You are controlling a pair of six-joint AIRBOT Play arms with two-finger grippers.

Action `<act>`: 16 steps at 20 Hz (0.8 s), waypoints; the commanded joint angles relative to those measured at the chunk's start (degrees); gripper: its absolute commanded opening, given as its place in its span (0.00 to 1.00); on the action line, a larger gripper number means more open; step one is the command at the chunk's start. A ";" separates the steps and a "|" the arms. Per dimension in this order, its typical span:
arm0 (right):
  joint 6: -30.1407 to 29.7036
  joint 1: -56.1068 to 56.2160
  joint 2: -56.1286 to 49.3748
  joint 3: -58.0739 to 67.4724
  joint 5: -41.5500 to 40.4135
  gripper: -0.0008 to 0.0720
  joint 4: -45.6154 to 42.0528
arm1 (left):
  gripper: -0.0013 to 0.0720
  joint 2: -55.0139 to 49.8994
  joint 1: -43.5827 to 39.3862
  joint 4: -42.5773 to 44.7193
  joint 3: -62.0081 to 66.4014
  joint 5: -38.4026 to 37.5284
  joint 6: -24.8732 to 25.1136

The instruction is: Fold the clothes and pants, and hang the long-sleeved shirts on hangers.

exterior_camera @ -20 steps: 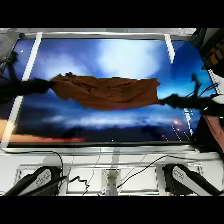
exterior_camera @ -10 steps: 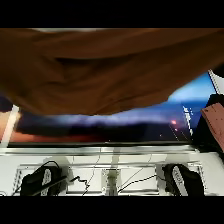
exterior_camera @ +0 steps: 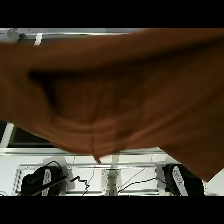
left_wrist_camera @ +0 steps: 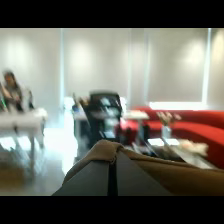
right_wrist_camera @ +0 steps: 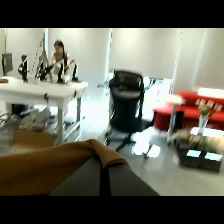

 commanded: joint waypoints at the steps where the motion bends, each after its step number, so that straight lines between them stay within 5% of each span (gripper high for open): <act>1: 8.68 0.07 -12.00 0.39 7.52 0.03 -0.61 | 0.03 -11.98 -0.11 0.42 -3.17 -10.49 -11.69; 4: 12.61 0.09 -28.11 0.39 21.40 0.03 0.04 | 0.03 -28.96 -4.13 0.20 -3.17 -16.04 -11.52; 8: 12.81 0.09 -46.01 0.39 28.22 0.03 0.04 | 0.04 -47.32 -13.73 0.20 -2.54 -7.28 -6.54; 16: 11.37 3.61 -61.81 0.39 9.09 0.03 -0.46 | 0.04 -62.84 -23.10 0.44 4.85 22.45 -5.79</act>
